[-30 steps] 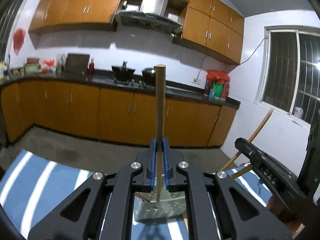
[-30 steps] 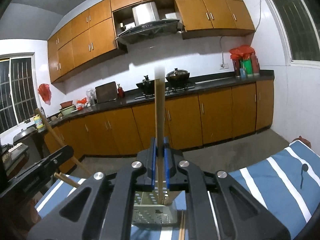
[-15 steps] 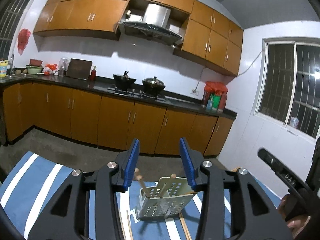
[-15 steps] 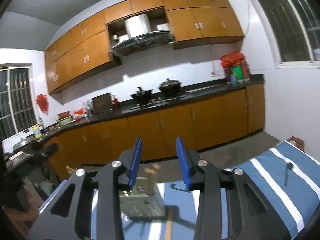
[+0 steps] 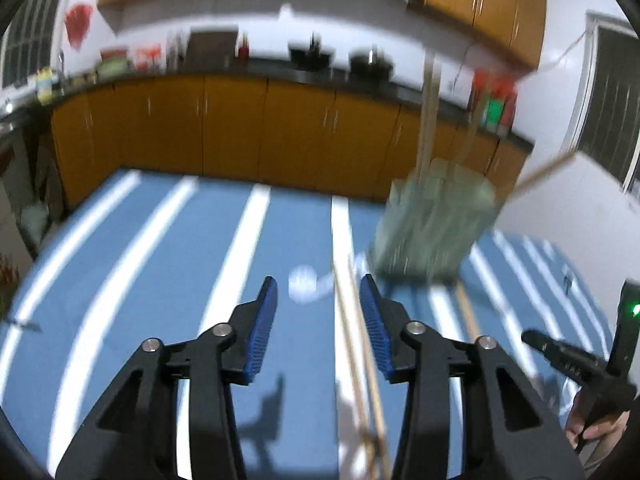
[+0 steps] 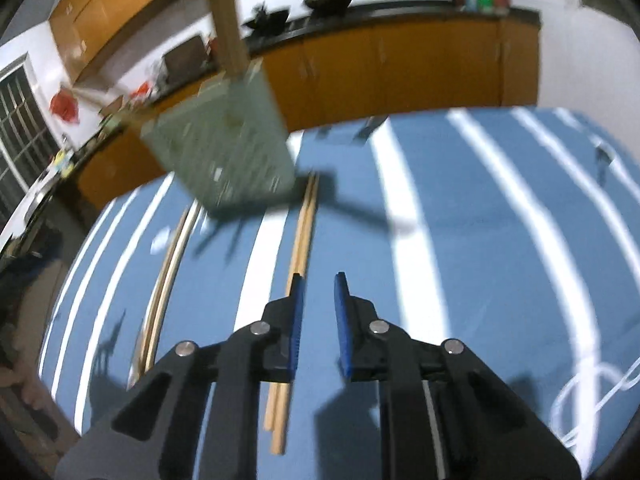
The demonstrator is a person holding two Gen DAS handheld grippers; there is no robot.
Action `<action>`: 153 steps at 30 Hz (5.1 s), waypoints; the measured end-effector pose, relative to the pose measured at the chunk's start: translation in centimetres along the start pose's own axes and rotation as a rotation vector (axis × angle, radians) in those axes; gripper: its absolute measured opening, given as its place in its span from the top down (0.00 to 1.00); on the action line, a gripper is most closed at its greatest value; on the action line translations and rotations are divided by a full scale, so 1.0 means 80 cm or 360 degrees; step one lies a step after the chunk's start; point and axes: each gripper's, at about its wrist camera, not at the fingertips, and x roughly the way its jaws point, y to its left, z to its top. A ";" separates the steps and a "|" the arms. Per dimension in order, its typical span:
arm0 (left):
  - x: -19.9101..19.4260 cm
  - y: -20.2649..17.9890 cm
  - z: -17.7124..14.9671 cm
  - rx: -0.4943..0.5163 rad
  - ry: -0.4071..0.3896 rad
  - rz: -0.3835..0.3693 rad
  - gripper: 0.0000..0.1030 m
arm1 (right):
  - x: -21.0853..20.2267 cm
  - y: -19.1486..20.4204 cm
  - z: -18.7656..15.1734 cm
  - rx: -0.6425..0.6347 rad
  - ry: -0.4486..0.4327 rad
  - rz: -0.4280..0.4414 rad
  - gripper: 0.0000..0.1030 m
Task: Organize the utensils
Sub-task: 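Lower both tools to the cloth and close each on a chopstick, then raise both held chopsticks off the cloth, then lift both held chopsticks upright over the green holder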
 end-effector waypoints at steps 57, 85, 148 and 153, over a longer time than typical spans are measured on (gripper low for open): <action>0.089 0.009 -0.054 0.0110 0.0326 0.0124 0.92 | 0.053 -0.010 0.002 -0.0162 0.0017 -0.0417 0.91; 0.090 0.007 -0.053 0.0132 0.0329 0.0148 0.91 | 0.054 -0.014 0.003 -0.0152 0.0015 -0.0412 0.90; -0.054 -0.016 0.069 0.0064 -0.0223 -0.0130 0.93 | -0.141 0.022 0.087 -0.0121 -0.0707 -0.0092 0.92; -0.078 -0.036 0.087 0.0101 -0.0318 -0.0194 0.93 | -0.172 0.039 0.102 -0.0148 -0.0805 0.0029 0.92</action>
